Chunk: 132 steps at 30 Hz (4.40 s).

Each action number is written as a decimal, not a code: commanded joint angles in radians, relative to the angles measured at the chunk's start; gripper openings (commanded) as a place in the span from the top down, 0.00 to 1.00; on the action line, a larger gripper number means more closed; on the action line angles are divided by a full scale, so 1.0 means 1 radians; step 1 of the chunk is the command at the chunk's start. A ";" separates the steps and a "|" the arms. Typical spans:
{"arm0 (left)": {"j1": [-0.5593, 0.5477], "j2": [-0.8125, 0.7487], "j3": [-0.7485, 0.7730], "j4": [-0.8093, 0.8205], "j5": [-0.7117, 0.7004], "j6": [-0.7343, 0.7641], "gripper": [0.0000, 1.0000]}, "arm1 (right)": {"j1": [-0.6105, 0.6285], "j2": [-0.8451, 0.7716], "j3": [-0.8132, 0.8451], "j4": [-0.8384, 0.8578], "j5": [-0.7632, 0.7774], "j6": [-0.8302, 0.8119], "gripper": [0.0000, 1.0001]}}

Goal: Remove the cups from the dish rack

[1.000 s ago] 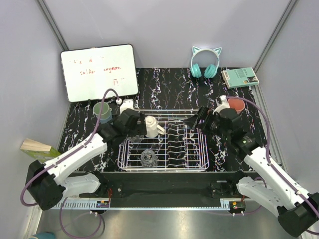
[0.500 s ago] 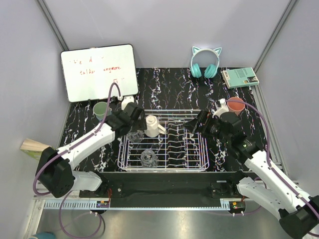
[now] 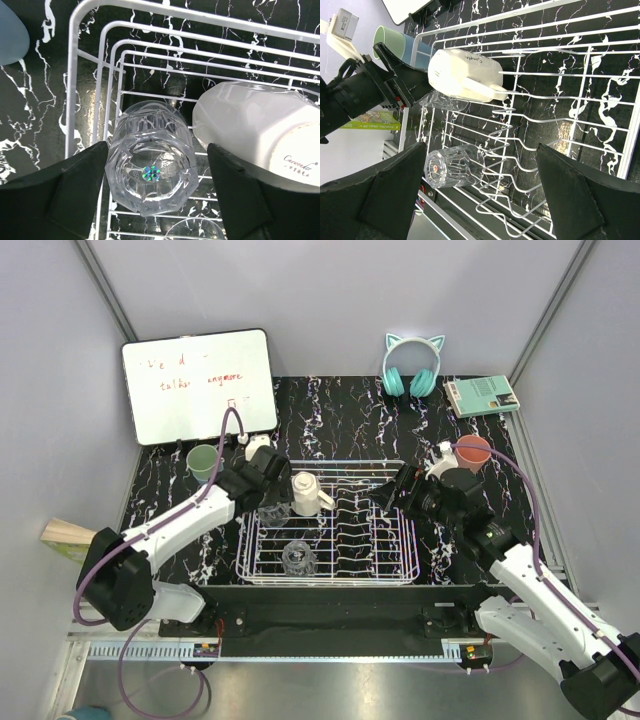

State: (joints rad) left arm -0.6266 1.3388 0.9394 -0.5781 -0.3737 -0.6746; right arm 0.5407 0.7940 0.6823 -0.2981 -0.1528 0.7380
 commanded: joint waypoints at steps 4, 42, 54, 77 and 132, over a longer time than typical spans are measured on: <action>0.007 0.010 -0.042 0.055 0.027 -0.013 0.25 | 0.008 -0.006 -0.010 0.047 -0.022 -0.011 0.02; 0.008 -0.386 0.138 0.202 0.497 0.092 1.00 | 0.008 -0.018 0.008 0.172 -0.105 0.024 0.02; 0.010 -0.500 -0.175 0.750 0.731 -0.092 1.00 | 0.008 -0.012 -0.044 0.548 -0.301 0.211 0.06; -0.012 -0.383 -0.306 1.135 0.805 -0.272 1.00 | 0.051 0.160 -0.041 0.804 -0.376 0.316 0.39; 0.067 -0.581 -0.119 0.356 0.502 -0.025 0.01 | 0.027 0.198 0.393 -0.631 0.874 0.066 1.00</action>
State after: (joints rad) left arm -0.5629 0.7746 0.8196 -0.2016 0.1406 -0.6998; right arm 0.6239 0.8913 1.0283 -0.8524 0.6239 0.8223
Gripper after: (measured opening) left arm 0.987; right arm 0.118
